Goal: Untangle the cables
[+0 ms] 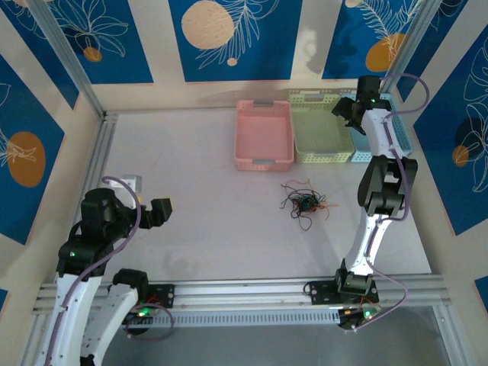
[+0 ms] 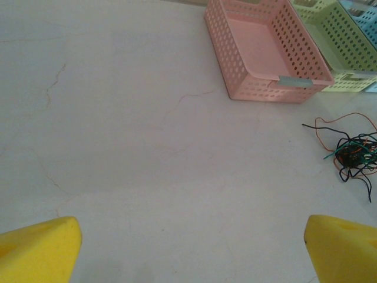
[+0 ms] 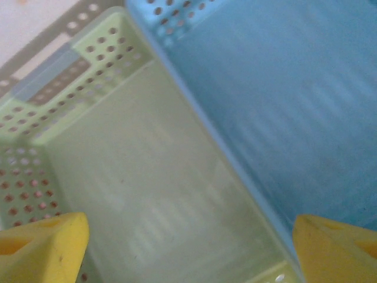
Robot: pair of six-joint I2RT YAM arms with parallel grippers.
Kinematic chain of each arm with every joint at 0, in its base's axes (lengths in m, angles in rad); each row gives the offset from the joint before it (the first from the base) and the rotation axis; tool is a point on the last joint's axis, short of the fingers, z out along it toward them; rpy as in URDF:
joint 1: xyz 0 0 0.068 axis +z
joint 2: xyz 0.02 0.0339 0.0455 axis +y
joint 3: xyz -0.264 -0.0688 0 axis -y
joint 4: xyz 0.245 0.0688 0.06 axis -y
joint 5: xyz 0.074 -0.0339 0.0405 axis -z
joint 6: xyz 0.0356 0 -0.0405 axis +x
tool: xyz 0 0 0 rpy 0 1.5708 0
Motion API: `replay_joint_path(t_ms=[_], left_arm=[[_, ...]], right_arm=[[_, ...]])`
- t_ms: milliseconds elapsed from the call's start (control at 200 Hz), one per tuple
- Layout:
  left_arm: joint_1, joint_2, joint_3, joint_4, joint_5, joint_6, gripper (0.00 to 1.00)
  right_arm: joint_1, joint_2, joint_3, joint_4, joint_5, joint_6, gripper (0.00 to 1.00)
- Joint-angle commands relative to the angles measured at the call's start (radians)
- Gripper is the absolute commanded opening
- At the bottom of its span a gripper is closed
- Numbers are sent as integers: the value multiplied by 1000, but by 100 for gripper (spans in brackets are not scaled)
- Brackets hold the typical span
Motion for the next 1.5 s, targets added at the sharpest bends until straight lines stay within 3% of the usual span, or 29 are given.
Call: replay_joint_path(t_ms=[0,295,655,1045,1165,1490], left_arm=[[1,-16,-6,14,-20,6,97],[2,-23,-12,17,-22,6,97],[2,-23,-15,18,-19,6,96],[1,-22,-17,22,-18,7,96],[2,-21,-17,21,-16,7,96],[1,-19,-18,23,-16,8,96]], right_arm=[[-9,75,96,-131,31,32,89],[-2,248,311,-241,33,-1,88],[31,304,335,-252,-10,-76,76],[115,317,345,-243,-61,-184,25],[159,316,347,-240,-56,-221,20],[260,326,365,-236,-102,-211,18]])
